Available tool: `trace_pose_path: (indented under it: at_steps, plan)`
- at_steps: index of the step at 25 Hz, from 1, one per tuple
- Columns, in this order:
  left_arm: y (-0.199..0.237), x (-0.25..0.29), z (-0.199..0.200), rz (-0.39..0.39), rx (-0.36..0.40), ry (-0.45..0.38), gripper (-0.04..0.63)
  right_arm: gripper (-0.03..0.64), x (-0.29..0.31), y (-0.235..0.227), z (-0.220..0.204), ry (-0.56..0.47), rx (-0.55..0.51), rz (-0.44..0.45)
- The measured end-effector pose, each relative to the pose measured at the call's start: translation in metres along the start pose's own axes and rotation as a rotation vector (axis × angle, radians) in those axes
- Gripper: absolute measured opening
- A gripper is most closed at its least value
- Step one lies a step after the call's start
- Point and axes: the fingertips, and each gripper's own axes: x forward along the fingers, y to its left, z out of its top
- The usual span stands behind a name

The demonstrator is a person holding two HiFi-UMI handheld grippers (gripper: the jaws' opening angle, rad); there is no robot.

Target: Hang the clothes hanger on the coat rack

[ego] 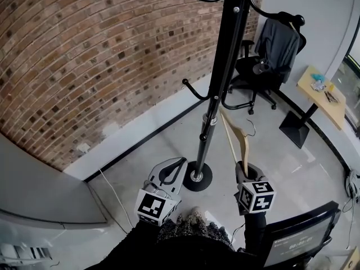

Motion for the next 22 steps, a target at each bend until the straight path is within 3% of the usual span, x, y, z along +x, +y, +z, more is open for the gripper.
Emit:
trace_pose_path:
  at_steps: [22]
  plan:
    - [0.034,0.032,0.002,0.077,0.019,0.022,0.008,0.017,0.098,-0.018,0.004,0.098,0.016,0.068]
